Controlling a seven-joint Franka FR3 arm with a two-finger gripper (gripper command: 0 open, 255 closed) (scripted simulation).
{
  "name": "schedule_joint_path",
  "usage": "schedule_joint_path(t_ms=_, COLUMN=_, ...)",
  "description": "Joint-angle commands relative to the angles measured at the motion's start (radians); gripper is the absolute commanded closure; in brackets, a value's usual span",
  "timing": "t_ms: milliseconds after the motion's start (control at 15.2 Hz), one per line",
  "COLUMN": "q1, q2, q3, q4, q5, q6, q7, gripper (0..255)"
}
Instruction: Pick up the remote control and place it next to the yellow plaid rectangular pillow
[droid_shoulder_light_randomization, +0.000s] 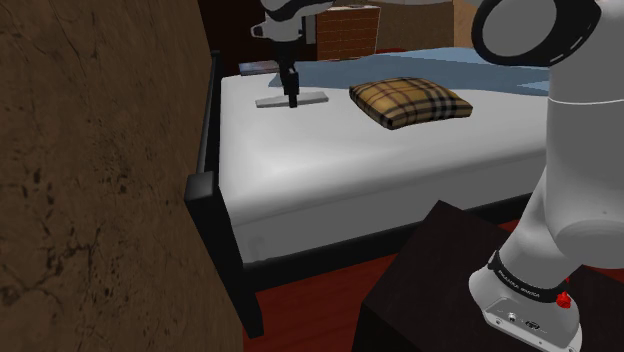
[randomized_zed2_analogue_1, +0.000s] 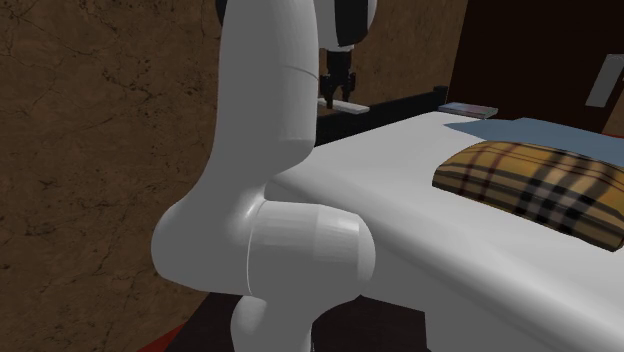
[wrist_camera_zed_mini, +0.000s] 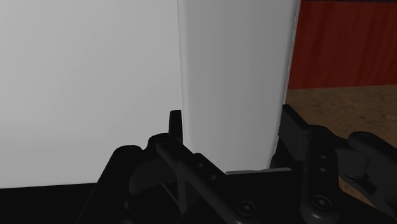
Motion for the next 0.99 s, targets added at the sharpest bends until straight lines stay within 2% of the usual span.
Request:
schedule_joint_path(t_ms=0, q1=-0.001, q2=0.001, q3=0.0, q4=0.018, q5=0.0, q6=-0.017, q7=-0.001, gripper=255)
schedule_joint_path(t_ms=396, q1=-0.064, q2=-0.147, q3=-0.038, q4=-0.195, q5=-0.005, q6=0.049, q7=-0.106, gripper=255)
schedule_joint_path(t_ms=924, q1=-0.151, q2=-0.28, q3=-0.103, q4=-0.373, q5=-0.016, q6=0.096, q7=-0.259, gripper=255)
